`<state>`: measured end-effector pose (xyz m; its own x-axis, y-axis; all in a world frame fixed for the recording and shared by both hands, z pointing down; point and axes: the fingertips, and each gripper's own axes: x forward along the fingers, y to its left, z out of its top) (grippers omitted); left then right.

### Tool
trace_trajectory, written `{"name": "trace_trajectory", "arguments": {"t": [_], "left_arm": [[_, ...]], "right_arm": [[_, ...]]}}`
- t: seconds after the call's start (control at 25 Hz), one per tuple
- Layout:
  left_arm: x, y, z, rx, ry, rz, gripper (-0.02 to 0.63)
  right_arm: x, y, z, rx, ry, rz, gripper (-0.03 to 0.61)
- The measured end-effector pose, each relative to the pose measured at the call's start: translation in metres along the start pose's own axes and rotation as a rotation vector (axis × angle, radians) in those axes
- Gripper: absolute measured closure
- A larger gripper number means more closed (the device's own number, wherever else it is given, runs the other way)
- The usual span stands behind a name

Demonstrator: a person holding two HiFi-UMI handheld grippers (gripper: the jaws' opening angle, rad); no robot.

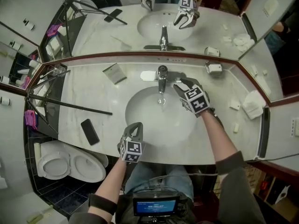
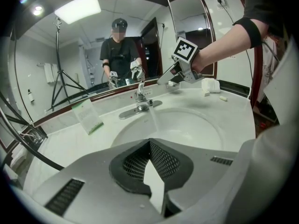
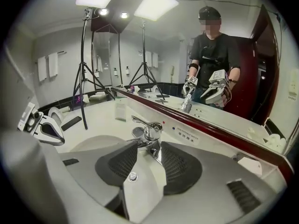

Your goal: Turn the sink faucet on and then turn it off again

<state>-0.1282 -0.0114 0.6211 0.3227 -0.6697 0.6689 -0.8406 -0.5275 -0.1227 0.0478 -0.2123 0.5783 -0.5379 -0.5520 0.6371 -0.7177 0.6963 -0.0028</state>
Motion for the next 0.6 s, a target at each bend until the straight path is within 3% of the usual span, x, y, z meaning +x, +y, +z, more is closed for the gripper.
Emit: {"name": "trace_trajectory", "arguments": {"t": [0.2,0.6], "left_arm": [[0.002,0.003,-0.003,0.000,-0.005,0.001,0.612],[0.012,0.003,-0.005,-0.006,-0.013,-0.008,0.612]], "right_arm": [[0.022,0.012,0.006,-0.173,0.023,0.025,0.402],[0.064,0.011,0.027,-0.398,0.017,0.010,0.400]]}}
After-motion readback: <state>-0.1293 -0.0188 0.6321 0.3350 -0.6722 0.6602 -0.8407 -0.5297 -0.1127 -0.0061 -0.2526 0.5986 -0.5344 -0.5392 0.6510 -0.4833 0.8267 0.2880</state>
